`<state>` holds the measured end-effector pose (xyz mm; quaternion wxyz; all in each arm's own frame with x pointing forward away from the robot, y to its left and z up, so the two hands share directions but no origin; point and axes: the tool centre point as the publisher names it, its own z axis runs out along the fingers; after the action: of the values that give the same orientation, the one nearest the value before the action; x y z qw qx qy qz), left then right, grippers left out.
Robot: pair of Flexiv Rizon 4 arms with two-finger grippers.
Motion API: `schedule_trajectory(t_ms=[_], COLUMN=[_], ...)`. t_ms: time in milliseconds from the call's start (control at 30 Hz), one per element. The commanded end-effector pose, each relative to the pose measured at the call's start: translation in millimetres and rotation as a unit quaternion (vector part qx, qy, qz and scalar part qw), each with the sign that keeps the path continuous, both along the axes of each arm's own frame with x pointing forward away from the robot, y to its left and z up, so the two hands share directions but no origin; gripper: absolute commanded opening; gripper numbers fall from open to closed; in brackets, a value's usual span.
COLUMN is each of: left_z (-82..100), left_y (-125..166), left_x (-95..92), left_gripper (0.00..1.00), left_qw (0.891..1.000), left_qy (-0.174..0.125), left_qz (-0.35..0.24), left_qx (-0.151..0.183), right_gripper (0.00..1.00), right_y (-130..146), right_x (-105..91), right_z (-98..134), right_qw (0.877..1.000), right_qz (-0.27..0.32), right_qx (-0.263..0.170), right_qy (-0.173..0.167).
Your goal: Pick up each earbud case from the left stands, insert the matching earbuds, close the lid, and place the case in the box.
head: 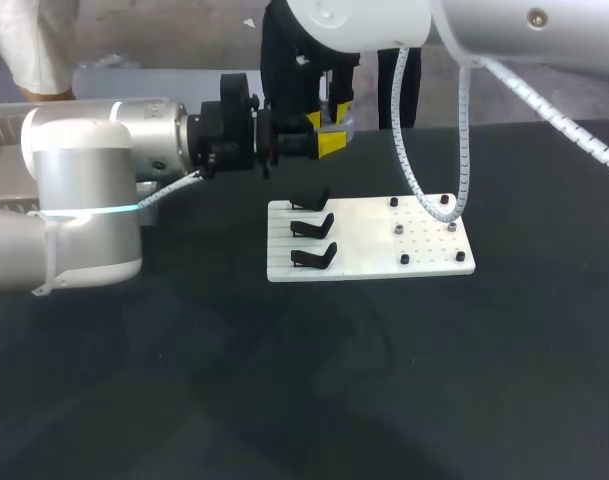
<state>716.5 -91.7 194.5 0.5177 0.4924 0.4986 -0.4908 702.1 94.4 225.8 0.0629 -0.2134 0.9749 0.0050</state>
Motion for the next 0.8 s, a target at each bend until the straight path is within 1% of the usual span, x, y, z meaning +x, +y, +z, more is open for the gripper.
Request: schedule_trajectory(t_ms=[33, 133, 267, 367, 567, 800], left_z=[0.4, 0.4, 0.4, 0.4, 0.4, 0.4], left_y=[-1.5, -1.5, -1.5, -1.5, -1.5, -1.5], left_x=[-1.8, -1.8, -1.8, -1.8, -1.8, -1.8], left_gripper=[0.0, 0.0, 0.0, 0.0, 0.0, 0.0], left_qw=[1.0, 1.0, 1.0, 1.0, 1.0, 1.0], left_qy=[-0.002, -0.002, -0.002, -0.002, -0.002, -0.002], left_qz=[0.003, 0.003, 0.003, 0.003, 0.003, 0.003], left_qx=[-0.001, -0.001, -0.001, -0.001, -0.001, -0.001], right_gripper=[0.31, 0.33, 0.33, 0.35, 0.37, 0.38], right_y=[0.9, 1.0, 1.2, 1.3, -0.8, -3.3], right_x=[-0.1, -0.1, -0.1, -0.1, -0.2, -0.1], right_z=[-1.0, -1.1, -1.2, -1.2, 0.7, 5.3], right_qw=[1.0, 1.0, 1.0, 1.0, 1.0, 1.0], right_qz=[-0.001, -0.002, -0.002, -0.004, -0.008, -0.024], right_qx=[0.001, 0.001, 0.002, 0.0, 0.0, 0.016], right_qy=[-0.001, -0.001, -0.002, -0.001, -0.004, 0.001])
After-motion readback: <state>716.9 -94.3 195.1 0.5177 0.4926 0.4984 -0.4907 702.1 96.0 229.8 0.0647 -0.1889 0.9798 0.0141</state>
